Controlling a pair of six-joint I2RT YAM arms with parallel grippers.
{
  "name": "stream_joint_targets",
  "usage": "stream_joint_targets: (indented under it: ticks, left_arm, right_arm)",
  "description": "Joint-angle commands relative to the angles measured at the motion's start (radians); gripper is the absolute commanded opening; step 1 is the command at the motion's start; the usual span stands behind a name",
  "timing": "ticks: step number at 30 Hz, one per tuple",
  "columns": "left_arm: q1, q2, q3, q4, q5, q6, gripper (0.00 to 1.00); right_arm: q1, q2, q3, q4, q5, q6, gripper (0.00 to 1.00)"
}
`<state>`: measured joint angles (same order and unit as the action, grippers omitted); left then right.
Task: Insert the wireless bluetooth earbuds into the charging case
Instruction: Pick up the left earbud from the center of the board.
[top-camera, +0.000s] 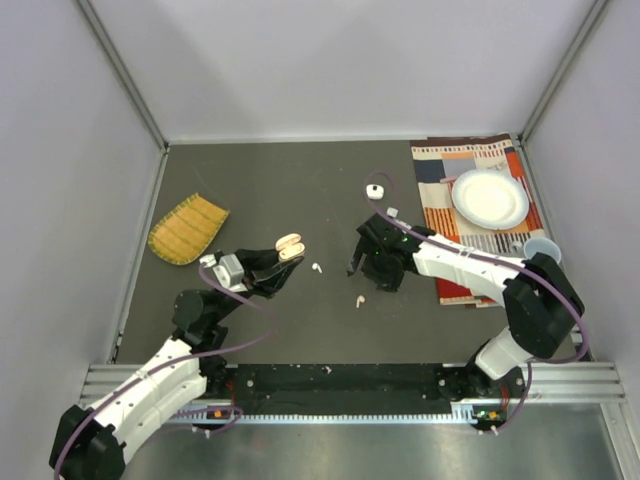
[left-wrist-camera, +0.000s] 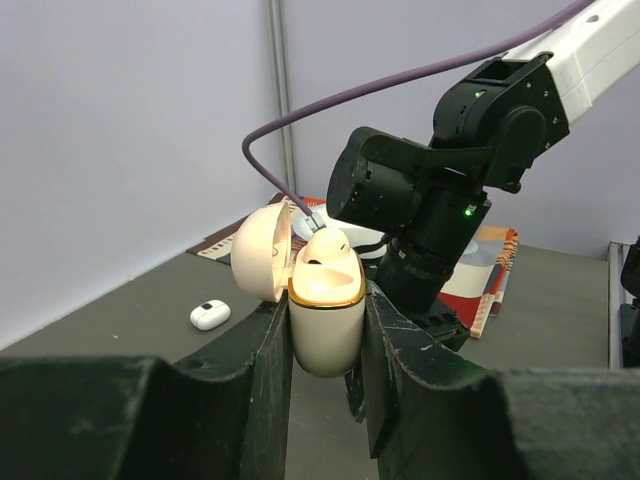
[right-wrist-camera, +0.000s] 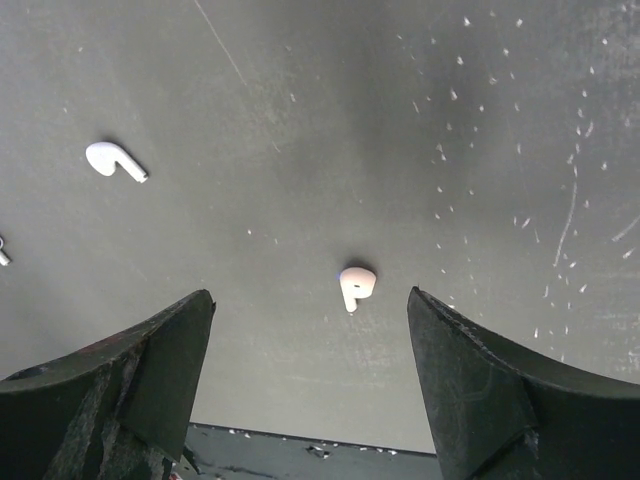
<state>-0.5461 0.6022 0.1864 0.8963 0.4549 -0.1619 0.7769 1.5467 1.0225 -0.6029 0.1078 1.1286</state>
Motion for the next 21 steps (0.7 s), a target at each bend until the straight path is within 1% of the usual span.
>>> stream_joint_targets:
  ticks: [1, 5, 7, 9, 12, 13, 18, 21]
  left_arm:
    - [-0.003, -0.021, -0.001, 0.003, -0.025, 0.018, 0.0]
    - [-0.003, -0.028, -0.004, -0.016, -0.027, 0.021, 0.0]
    - [-0.003, -0.035, -0.01, -0.016, -0.035, 0.021, 0.0]
    - [-0.003, -0.041, -0.016, -0.017, -0.038, 0.021, 0.0]
    - [-0.003, -0.044, -0.019, -0.017, -0.042, 0.019, 0.0]
    - [-0.003, -0.045, -0.019, -0.019, -0.042, 0.019, 0.0]
    - [-0.003, -0.048, -0.028, -0.019, -0.045, 0.012, 0.0]
    - [-0.003, -0.044, -0.028, -0.02, -0.047, 0.015, 0.0]
  right_arm:
    - [0.016, 0.001, 0.056, -0.05, 0.026, 0.052, 0.78]
    - [0.033, 0.01, 0.08, -0.09, 0.087, 0.053, 0.78]
    - [0.038, 0.013, 0.082, -0.103, 0.09, 0.065, 0.77]
    - [0.039, 0.035, 0.085, -0.106, 0.069, 0.059, 0.7]
    - [0.048, 0.067, 0.085, -0.116, 0.043, 0.054, 0.67]
    - [0.053, 0.073, 0.083, -0.115, 0.04, 0.057, 0.63]
    - [0.062, 0.118, 0.096, -0.115, 0.027, 0.059, 0.62]
    - [0.065, 0.133, 0.099, -0.113, 0.024, 0.079, 0.57]
